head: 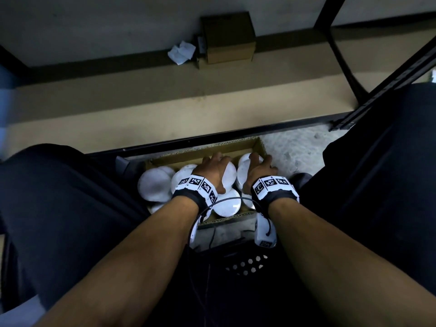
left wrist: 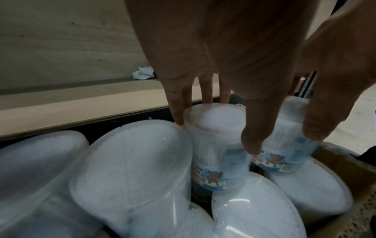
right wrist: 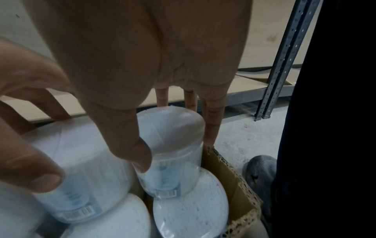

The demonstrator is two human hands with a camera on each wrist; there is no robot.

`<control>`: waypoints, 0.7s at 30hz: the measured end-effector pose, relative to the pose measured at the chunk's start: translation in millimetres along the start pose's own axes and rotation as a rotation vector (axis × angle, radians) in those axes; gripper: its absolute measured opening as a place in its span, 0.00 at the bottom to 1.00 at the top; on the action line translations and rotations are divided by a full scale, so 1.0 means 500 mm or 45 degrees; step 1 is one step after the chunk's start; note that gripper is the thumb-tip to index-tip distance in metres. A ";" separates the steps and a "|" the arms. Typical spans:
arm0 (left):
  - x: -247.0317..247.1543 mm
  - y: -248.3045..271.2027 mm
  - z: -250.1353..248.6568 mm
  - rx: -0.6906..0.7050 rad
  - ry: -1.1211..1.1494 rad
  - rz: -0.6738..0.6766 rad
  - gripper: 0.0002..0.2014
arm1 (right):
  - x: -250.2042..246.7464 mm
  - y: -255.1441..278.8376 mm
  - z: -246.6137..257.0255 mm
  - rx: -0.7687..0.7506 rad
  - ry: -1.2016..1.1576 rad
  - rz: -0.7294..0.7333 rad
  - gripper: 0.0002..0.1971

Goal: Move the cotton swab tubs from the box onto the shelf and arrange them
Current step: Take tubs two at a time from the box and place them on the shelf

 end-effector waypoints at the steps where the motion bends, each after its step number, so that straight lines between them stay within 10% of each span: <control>1: -0.003 0.001 -0.001 -0.003 0.013 -0.002 0.48 | -0.003 0.001 -0.001 -0.009 -0.012 0.003 0.42; 21: -0.303 0.112 -0.044 0.135 0.093 -0.326 0.42 | -0.334 0.076 0.016 -0.397 -0.099 -0.066 0.53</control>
Point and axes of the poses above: each hand's wrist, its own y-axis away from the middle knuckle, its own x-axis out of the palm, z = x × y, the point moved 1 cm from there along -y, towards the middle knuckle, and after that the axes turned 6 degrees about x, right-handed, at the moved point
